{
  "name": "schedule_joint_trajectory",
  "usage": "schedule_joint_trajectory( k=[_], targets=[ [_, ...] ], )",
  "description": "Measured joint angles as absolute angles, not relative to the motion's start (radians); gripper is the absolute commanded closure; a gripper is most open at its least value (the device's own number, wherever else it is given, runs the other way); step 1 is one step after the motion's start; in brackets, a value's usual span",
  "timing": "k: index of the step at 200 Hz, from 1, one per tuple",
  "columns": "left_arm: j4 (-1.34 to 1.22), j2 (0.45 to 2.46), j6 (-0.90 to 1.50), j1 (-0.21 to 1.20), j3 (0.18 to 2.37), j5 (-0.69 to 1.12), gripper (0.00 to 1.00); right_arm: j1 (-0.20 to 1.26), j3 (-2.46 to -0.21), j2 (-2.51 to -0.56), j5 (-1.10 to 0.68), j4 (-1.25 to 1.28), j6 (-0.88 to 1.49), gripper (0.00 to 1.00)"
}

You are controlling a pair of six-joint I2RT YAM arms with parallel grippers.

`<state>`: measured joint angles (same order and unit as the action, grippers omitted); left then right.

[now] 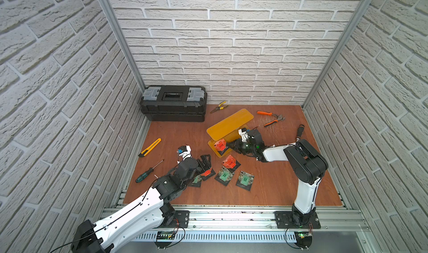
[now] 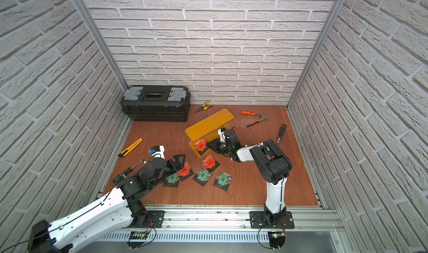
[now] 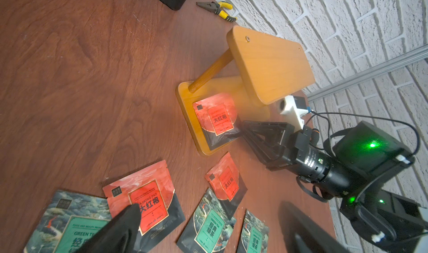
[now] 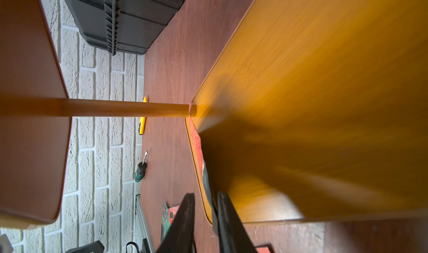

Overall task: Place the tea bags on the shelf by color
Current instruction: Place the tea bag on the shelf.

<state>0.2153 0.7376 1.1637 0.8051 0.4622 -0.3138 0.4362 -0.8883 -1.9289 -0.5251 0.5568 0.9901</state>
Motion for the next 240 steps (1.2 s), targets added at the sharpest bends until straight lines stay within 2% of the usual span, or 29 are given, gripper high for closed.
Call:
schedule_joint_trajectory(
  k=[162,240],
  targets=[
    [0.218,0.738,1.168,0.803,0.462,-0.317,0.02,0.426,-0.893,-1.954,-0.514,0.511,0.976,0.53],
    [0.218,0.738,1.171,0.803,0.462,-0.317,0.01,0.425,-0.893,-1.913,-0.483,0.435,0.928,0.49]
  ],
)
